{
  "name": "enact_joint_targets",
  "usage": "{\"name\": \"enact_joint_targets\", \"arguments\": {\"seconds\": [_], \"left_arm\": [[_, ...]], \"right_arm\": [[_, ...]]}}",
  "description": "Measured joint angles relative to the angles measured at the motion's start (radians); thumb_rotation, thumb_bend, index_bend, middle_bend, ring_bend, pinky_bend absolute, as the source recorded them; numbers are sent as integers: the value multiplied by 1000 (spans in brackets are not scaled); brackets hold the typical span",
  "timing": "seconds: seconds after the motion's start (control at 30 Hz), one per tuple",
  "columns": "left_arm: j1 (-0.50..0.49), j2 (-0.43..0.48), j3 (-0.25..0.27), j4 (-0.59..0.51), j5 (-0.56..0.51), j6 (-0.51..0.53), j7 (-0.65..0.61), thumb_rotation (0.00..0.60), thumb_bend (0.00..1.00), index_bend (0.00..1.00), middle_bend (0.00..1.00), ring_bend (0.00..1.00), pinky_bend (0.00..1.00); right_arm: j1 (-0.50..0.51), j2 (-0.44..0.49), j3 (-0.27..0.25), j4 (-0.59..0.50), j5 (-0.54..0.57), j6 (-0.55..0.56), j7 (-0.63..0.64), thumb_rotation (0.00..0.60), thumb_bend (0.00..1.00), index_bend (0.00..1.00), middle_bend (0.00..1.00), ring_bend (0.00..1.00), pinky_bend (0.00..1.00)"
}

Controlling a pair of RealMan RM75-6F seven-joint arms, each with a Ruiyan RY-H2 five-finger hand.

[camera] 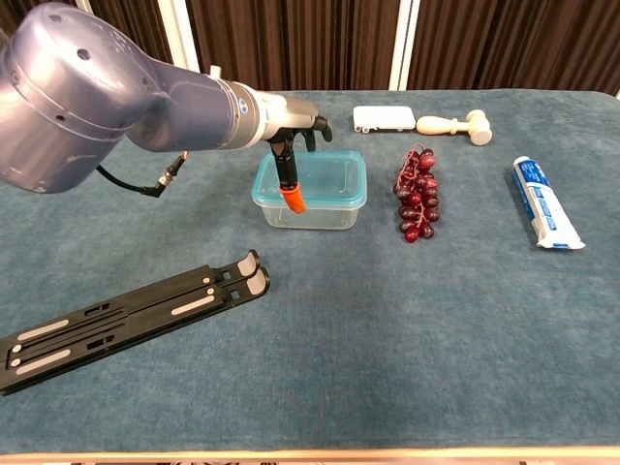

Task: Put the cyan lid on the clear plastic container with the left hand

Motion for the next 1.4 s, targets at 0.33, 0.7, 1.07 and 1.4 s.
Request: {"name": "enact_joint_targets", "arguments": {"seconds": [0.33, 0.7, 1.07, 1.4], "left_arm": [[4, -5, -4, 4, 5, -5, 6, 600, 113, 75, 220, 0, 0], [6, 7, -7, -19, 16, 7, 16, 600, 102, 62, 163, 0, 0], [1, 19, 2, -35, 5, 6, 43, 600, 78, 48, 125, 0, 0], [-5, 22, 10, -39, -8, 10, 62, 600, 77, 26, 87, 0, 0]], "right_arm": [[-1, 0, 1, -2, 3, 1, -1, 600, 291, 61, 40, 28, 0], [0, 0, 1, -2, 3, 0, -1, 600, 292, 61, 40, 28, 0], [-1, 0, 1, -3, 5, 0, -4, 600, 291, 61, 40, 28, 0], [-1, 0, 2, -4, 7, 0, -6, 600, 291, 61, 40, 28, 0]]}}
